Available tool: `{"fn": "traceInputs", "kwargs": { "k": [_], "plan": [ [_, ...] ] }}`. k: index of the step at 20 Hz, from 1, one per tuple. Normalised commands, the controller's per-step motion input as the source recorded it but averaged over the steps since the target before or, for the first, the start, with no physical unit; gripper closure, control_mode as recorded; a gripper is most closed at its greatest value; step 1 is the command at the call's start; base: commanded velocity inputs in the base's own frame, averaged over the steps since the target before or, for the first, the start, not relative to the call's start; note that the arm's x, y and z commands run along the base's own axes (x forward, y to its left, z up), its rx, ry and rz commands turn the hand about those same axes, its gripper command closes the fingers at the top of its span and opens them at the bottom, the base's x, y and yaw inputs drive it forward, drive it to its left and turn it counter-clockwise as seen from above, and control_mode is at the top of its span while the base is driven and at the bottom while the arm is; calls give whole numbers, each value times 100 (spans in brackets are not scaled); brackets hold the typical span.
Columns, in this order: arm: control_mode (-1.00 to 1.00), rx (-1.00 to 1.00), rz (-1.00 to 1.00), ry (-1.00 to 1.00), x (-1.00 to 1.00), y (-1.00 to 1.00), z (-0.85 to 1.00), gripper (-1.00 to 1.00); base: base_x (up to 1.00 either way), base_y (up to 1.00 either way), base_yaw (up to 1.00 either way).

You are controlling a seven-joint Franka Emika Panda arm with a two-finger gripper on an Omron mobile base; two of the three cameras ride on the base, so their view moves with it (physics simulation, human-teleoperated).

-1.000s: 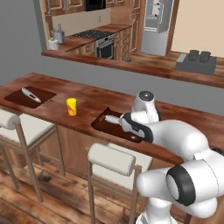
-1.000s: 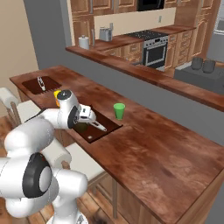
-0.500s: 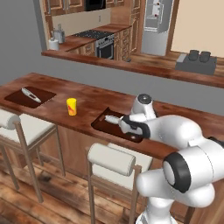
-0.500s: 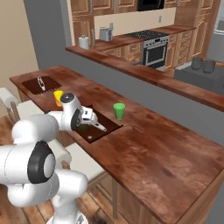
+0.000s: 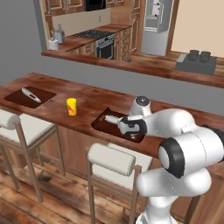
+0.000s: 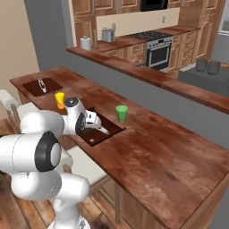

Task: Gather the avocado and tomato from the fridge and place them on a tray on the dining counter. Then gather the fish and chicken drumstick from the fridge and place them on the other tray.

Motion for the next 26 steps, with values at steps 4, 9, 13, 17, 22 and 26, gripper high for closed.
{"fn": "traceInputs", "kwargs": {
  "k": [4, 9, 13, 17, 22, 26],
  "plan": [
    [-100, 0, 0, 0, 17, 0, -19, 100, 0, 0, 0],
    [-100, 0, 0, 0, 12, 0, -19, 100, 0, 0, 0],
    [-100, 0, 0, 0, 6, 0, -24, 100, 0, 0, 0],
    [-100, 0, 0, 0, 12, 0, -22, 100, 0, 0, 0],
    [-100, 0, 0, 0, 22, -3, -15, 100, 0, 0, 0],
    [-100, 0, 0, 0, 22, -1, -11, 100, 0, 0, 0]
  ]
}}
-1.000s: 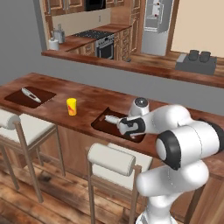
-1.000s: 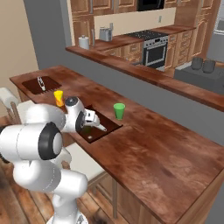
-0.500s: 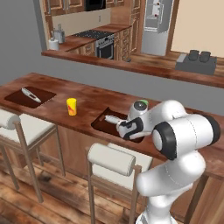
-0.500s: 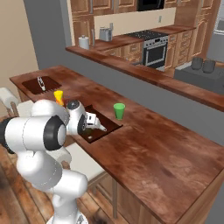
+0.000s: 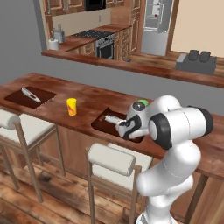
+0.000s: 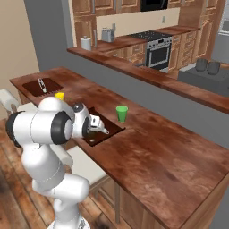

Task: Gather the avocado and tomato from the fridge and place them on a tray on the dining counter. Then gather the fish and chicken drumstick from the fridge and place them on the other tray.

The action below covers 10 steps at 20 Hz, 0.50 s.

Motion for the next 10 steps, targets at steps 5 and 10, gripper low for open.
{"fn": "traceInputs", "kwargs": {
  "k": [5, 10],
  "plan": [
    [-100, 0, 0, 0, 23, 0, -10, 100, 0, 0, 0],
    [-100, 0, 0, 0, 18, 0, -18, 100, 0, 0, 0]
  ]
}}
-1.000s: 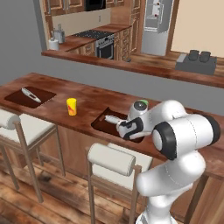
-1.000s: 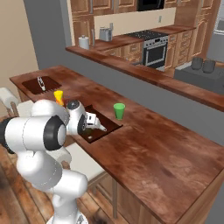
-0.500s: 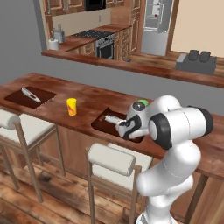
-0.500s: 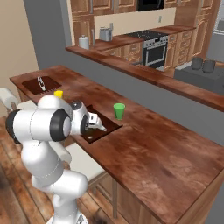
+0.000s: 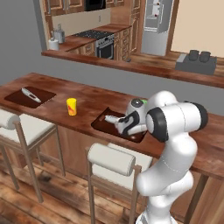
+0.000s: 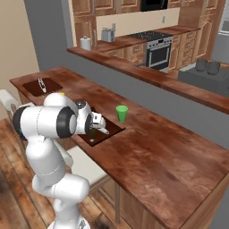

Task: Gather the avocado and tomato from the fridge and place them on a tray on the dining counter. Then gather the fish and chicken drumstick from the fridge and place them on the other tray.

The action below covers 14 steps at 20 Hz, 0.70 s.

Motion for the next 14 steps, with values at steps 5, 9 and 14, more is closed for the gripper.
{"fn": "traceInputs", "kwargs": {
  "k": [5, 9, 14],
  "plan": [
    [-100, 0, 0, 0, 3, 0, -30, 100, 0, 0, 0],
    [-100, 0, 0, 0, -3, 0, -32, 100, 0, 0, 0],
    [-100, 0, 0, 0, -17, 1, -9, -100, 0, 0, 0]
  ]
}}
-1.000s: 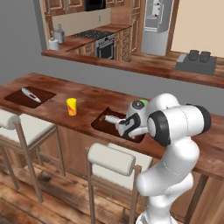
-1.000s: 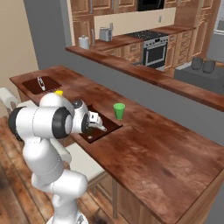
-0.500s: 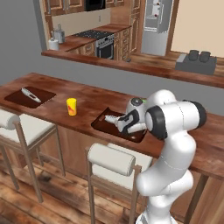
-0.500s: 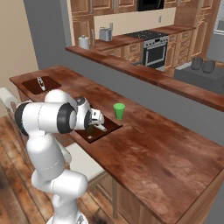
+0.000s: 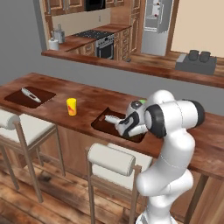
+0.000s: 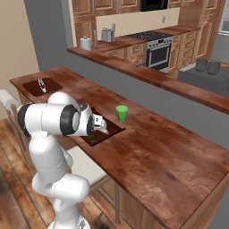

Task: Gather the avocado and tomato from the fridge and place them on a tray on the dining counter. Then gather the fish and chicken drumstick from the fridge and place them on the other tray.

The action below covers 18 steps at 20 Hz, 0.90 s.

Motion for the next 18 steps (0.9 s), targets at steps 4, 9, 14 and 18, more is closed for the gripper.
{"fn": "traceInputs", "kwargs": {
  "k": [4, 9, 14, 18],
  "plan": [
    [-100, 0, -4, 0, -8, 0, 41, -100, 0, 0, 0],
    [-100, 0, -3, 2, 0, 0, 65, -100, 0, 0, 0],
    [-100, -1, -5, 14, -26, -1, 80, -100, 0, 0, 0],
    [-100, 0, -7, 0, -100, -3, 74, -100, 0, 0, 0]
  ]
}}
